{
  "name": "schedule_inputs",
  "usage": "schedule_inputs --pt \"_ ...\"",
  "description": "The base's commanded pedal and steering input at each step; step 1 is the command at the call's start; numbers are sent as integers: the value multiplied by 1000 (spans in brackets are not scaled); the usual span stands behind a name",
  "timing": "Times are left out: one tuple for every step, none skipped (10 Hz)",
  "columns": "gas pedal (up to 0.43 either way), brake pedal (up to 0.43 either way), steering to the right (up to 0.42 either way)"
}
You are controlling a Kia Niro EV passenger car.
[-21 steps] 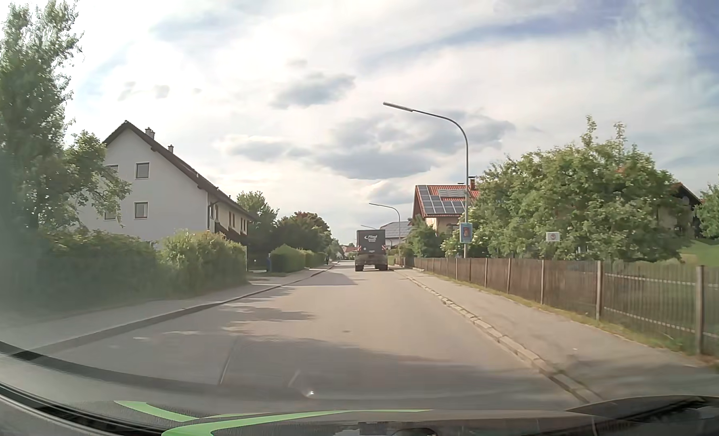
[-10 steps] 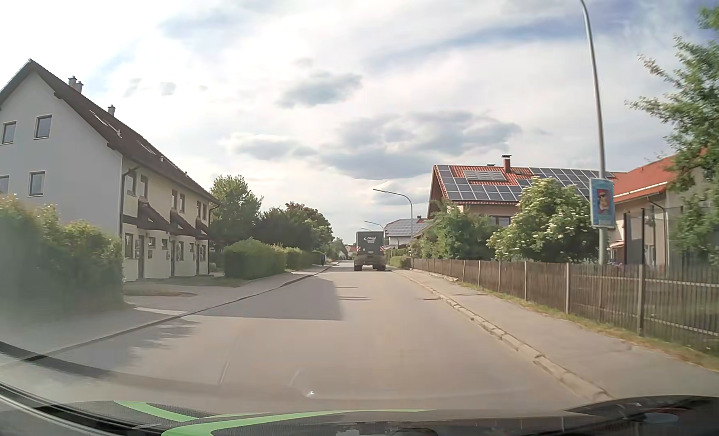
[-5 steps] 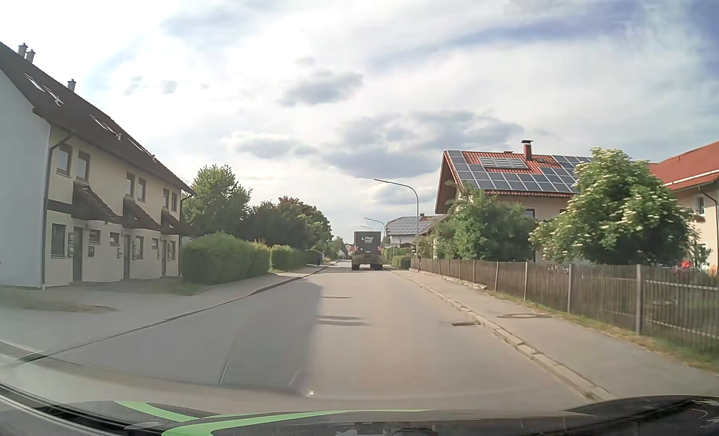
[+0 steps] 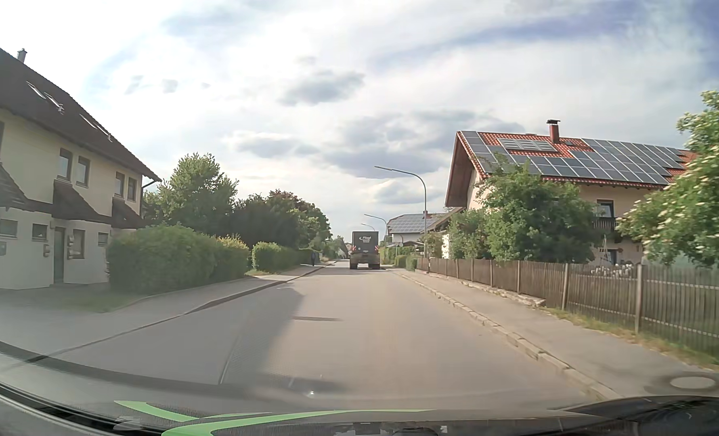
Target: Follow the waypoints while adhering to traffic rules and regulations
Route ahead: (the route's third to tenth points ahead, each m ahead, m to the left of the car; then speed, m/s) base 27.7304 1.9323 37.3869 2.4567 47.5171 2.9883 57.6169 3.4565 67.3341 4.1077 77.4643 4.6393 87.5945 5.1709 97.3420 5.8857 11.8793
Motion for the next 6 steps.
schedule_inputs --pt "110 0 -3" --pt "118 0 -4" --pt "118 0 -4" --pt "118 0 -5" --pt "118 0 -6" --pt "130 0 -7"
